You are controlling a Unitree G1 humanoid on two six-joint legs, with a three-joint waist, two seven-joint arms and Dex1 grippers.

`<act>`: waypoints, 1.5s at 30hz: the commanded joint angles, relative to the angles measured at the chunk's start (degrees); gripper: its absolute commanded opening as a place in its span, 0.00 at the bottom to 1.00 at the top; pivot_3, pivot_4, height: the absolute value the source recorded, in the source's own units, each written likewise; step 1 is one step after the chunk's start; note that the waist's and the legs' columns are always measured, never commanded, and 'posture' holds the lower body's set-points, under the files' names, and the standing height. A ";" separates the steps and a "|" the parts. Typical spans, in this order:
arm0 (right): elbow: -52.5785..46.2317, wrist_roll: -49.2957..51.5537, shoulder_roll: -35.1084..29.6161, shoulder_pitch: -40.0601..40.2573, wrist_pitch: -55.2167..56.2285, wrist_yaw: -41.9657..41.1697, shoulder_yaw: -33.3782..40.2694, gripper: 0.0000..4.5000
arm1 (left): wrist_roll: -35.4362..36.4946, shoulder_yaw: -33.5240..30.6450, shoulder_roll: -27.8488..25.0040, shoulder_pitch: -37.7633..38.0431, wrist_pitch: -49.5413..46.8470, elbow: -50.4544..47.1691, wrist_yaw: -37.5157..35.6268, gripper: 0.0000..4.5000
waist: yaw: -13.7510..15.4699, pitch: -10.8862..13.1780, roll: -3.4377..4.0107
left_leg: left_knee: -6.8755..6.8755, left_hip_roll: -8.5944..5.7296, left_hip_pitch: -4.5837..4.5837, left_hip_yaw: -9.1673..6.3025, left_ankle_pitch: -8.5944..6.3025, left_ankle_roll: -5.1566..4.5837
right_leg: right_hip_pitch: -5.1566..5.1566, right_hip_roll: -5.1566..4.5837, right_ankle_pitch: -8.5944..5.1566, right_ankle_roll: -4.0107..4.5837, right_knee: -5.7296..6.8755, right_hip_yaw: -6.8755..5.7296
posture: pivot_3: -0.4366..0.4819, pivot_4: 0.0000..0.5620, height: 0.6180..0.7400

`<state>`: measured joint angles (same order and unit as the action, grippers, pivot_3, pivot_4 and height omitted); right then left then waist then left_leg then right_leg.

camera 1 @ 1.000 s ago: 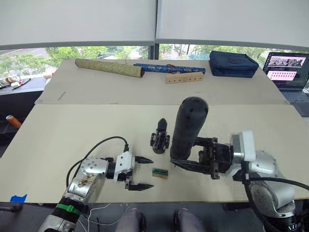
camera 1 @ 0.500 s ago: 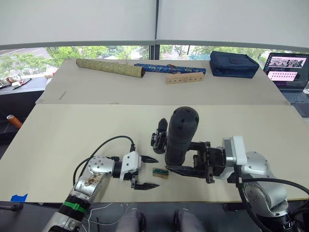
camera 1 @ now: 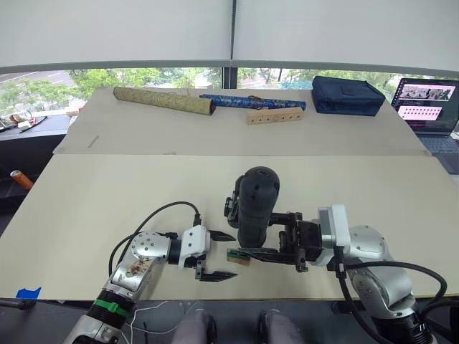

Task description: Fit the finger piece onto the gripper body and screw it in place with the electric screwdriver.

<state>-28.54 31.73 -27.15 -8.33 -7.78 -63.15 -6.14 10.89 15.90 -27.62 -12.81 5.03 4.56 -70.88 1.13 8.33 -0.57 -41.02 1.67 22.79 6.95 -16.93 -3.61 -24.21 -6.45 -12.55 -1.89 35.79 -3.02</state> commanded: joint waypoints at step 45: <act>1.55 -1.00 0.55 -2.13 3.28 0.21 -1.21 0.43 | -1.39 1.94 0.52 1.36 0.75 3.89 0.86 1.00 | -0.02 -0.03 0.04 | 0.02 0.01 -0.13 0.00 -0.15 -0.25 | 0.08 -0.01 0.00 0.01 0.05 0.01 | 0.48 0.27 1.00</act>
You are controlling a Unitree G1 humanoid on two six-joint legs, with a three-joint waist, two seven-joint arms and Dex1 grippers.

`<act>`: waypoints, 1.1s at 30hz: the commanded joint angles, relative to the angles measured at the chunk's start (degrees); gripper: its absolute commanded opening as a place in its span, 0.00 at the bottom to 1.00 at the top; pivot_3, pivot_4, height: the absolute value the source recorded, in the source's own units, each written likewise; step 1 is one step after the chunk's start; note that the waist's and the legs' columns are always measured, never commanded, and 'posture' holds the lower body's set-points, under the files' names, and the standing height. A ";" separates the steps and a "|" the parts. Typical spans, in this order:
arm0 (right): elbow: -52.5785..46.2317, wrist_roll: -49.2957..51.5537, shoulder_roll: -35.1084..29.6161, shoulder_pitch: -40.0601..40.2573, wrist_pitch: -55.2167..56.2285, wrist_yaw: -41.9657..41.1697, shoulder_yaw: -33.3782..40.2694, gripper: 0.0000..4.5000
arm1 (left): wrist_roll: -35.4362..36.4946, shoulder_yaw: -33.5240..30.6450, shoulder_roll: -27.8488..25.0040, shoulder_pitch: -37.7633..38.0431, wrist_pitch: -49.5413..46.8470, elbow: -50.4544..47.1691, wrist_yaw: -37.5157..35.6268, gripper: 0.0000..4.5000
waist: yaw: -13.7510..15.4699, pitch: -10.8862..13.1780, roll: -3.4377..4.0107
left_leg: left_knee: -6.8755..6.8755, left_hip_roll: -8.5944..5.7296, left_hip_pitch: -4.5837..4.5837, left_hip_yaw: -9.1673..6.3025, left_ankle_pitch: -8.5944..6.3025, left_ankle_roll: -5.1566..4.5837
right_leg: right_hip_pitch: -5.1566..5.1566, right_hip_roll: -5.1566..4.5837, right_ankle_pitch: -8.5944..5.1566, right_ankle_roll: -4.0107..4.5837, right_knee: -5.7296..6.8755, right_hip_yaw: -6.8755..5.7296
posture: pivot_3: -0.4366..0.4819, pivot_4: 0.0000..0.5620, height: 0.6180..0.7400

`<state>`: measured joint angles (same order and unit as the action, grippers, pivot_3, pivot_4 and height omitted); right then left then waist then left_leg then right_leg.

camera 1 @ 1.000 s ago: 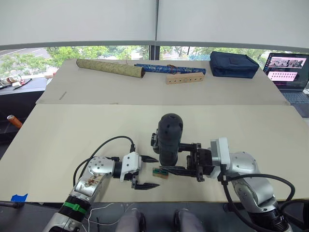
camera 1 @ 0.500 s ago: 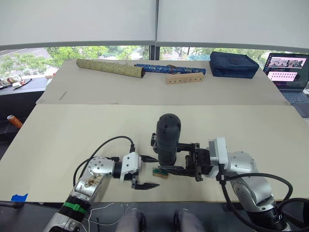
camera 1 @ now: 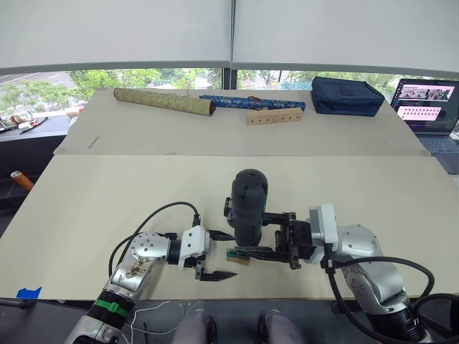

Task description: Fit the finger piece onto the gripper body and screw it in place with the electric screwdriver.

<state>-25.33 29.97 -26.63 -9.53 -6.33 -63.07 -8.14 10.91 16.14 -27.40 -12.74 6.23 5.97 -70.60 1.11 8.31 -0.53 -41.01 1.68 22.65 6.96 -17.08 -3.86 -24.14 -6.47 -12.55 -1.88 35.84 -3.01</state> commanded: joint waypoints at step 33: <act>-1.49 -0.03 -0.20 -0.57 1.52 0.18 0.28 0.43 | -1.39 1.74 0.10 2.09 -0.57 1.94 0.76 1.00 | -0.04 -0.01 0.02 | 0.01 0.00 -0.01 0.00 -0.01 -0.02 | 0.00 0.00 0.00 0.00 0.00 0.00 | 0.48 0.27 1.00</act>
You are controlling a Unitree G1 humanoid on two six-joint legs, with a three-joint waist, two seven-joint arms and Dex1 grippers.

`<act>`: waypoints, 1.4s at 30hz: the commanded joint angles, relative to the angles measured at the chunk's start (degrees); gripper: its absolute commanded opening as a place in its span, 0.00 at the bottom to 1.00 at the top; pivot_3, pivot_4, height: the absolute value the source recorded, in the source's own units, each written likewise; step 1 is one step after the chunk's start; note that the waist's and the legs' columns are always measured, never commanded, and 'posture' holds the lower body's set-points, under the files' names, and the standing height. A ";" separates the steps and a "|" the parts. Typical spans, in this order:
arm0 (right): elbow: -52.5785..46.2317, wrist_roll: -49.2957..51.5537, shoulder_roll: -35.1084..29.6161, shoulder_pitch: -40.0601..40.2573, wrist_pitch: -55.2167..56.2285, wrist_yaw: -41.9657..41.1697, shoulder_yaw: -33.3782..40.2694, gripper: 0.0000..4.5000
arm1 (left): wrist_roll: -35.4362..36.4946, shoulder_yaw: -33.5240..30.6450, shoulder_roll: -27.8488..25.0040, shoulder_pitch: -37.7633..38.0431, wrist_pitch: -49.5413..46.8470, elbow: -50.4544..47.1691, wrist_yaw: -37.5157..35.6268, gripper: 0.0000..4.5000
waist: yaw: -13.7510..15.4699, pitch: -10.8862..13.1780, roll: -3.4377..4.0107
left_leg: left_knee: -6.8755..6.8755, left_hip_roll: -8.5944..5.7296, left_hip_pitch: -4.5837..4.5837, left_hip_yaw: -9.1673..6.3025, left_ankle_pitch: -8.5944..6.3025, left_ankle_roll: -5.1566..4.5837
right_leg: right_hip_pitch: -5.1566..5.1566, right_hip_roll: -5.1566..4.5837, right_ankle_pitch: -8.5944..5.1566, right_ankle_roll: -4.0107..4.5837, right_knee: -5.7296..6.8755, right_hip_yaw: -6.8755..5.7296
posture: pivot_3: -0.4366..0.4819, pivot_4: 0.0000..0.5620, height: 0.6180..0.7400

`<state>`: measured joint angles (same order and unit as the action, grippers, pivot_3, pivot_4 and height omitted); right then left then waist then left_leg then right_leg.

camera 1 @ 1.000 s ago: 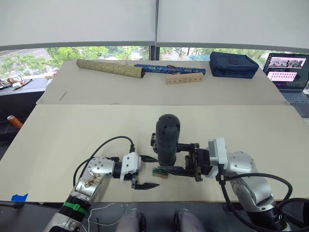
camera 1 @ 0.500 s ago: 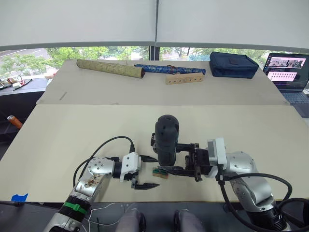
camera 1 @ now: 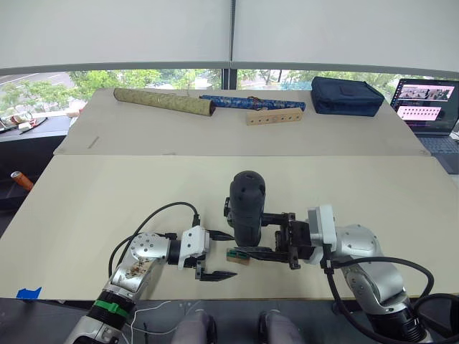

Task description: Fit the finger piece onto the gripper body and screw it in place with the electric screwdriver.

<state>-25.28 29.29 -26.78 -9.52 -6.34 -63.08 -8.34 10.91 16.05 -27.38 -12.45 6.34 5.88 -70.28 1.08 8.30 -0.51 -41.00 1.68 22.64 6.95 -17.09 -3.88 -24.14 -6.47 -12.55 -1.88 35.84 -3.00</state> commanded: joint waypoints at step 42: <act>-0.94 -0.33 -1.17 -0.95 1.42 -0.79 -0.03 0.43 | -1.30 1.73 0.09 1.50 -1.07 2.06 0.52 1.00 | -0.02 0.00 0.00 | 0.00 0.00 0.00 0.00 -0.02 -0.03 | 0.00 -0.01 0.00 0.00 -0.01 0.00 | 0.48 0.27 1.00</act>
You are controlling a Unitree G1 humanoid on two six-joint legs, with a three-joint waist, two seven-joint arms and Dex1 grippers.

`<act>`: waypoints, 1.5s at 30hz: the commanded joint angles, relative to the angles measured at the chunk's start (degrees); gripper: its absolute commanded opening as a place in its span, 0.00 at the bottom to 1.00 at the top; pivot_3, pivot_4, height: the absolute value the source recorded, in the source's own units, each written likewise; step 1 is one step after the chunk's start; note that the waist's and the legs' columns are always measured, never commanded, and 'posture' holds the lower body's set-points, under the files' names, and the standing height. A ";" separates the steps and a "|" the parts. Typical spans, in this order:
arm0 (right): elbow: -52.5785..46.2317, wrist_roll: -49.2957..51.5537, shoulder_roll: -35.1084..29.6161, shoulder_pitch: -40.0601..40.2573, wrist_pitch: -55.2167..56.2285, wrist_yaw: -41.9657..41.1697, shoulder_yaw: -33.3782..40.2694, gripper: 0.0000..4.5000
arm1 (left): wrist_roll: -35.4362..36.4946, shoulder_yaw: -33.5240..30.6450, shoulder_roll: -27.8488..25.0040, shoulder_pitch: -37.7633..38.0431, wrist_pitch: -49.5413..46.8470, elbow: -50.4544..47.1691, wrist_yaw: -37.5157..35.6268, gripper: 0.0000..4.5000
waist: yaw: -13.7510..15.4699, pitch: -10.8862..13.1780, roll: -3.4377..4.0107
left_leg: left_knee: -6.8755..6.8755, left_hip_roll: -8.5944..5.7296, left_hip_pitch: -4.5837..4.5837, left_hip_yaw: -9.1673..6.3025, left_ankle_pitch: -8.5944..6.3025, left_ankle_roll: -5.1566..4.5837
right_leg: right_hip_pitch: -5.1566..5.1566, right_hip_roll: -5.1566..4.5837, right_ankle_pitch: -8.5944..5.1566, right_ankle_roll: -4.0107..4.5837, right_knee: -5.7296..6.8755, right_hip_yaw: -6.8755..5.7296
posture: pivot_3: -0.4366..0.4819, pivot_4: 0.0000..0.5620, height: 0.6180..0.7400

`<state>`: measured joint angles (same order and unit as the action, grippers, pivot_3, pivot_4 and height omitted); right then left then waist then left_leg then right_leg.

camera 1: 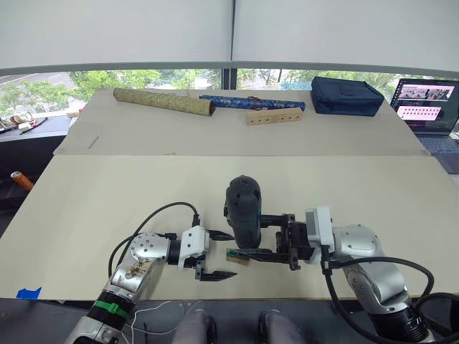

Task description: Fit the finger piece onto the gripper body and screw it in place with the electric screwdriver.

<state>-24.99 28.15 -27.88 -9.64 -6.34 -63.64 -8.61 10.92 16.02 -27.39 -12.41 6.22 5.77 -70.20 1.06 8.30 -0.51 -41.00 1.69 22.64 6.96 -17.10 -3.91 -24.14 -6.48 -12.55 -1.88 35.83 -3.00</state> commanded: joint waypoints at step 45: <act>-1.53 2.26 -0.74 -1.17 0.95 0.02 0.21 0.43 | -1.26 1.72 0.02 1.34 -1.21 2.19 0.38 1.00 | 0.00 0.00 0.00 | 0.01 0.00 0.00 0.00 0.00 0.00 | 0.00 -0.01 0.00 0.00 0.00 0.00 | 0.48 0.27 1.00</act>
<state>-24.30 29.42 -28.61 -10.06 -5.89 -63.54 -8.62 10.93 16.02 -27.39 -12.42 6.14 5.76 -70.18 1.06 8.30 -0.51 -40.99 1.69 22.64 6.96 -17.11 -3.91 -24.14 -6.49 -12.55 -1.88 35.83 -3.01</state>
